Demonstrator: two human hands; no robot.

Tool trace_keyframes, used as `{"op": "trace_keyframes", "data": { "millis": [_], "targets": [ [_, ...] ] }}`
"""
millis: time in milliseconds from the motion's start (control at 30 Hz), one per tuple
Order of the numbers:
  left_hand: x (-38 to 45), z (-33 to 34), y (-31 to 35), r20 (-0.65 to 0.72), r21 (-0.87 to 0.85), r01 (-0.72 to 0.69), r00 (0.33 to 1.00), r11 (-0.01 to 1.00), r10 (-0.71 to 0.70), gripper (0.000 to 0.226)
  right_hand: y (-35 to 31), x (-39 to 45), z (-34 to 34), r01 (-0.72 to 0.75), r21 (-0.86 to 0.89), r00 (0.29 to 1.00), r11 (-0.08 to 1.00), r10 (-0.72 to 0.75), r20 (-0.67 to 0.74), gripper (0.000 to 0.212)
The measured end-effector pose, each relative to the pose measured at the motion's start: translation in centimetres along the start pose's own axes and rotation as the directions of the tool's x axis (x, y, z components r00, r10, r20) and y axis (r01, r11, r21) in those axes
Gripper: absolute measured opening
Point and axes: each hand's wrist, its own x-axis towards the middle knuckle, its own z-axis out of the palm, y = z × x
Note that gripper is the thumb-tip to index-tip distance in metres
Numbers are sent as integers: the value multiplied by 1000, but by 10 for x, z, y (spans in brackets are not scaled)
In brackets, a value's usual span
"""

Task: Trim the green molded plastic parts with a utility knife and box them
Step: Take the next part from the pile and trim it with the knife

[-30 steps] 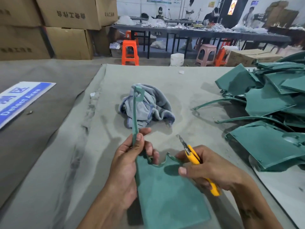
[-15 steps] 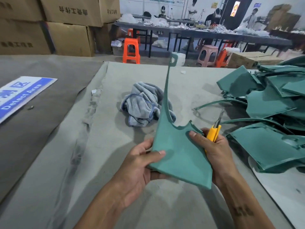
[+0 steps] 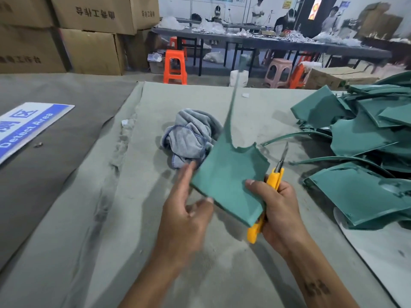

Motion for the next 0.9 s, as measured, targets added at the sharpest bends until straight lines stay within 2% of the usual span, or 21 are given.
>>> {"op": "trace_keyframes", "data": {
  "millis": [33,100,167,200,267,300,367,433,500,600,767,833,900],
  "targets": [
    [-2,0,-2,51,191,-135,990,972,128,90,2,1,1,33,-23,998,999,-34,-47,30],
    [-5,3,-8,200,458,-351,936,817,290,101,3,0,2,83,-83,993,993,-89,-77,37],
    [-4,6,-12,290,580,-456,890,675,353,100,3,-3,0,81,-99,997,992,-79,28,36],
    [-2,7,-13,308,583,-481,877,654,370,95,2,-5,0,69,-86,989,994,-57,135,39],
    [1,5,-12,253,454,-448,894,770,371,87,3,-9,4,55,-76,940,996,-26,341,46],
    [3,2,-13,181,372,-412,911,832,370,86,3,-10,6,62,-80,922,995,-27,386,50],
    [5,0,-14,38,299,-374,924,878,380,79,4,-11,4,120,-130,928,984,-65,367,57],
    [4,1,-13,-62,196,-324,938,925,342,57,7,-11,0,303,-298,922,905,-199,331,43],
    [5,4,-10,-123,41,-188,974,981,191,40,8,-11,-2,457,-436,883,776,-335,329,26],
    [4,3,-10,-124,-3,-123,985,992,122,34,9,-11,-1,530,-371,840,762,-411,355,13],
    [3,6,-9,-127,-80,-88,989,993,77,28,9,-10,-2,582,-360,797,729,-421,434,17],
    [2,5,-9,-124,-81,-99,988,992,89,29,12,-9,1,592,-425,805,685,-477,353,16],
    [3,4,-11,-98,-41,-116,989,992,112,43,12,-6,0,582,-485,802,653,-560,207,16]
  ]
}}
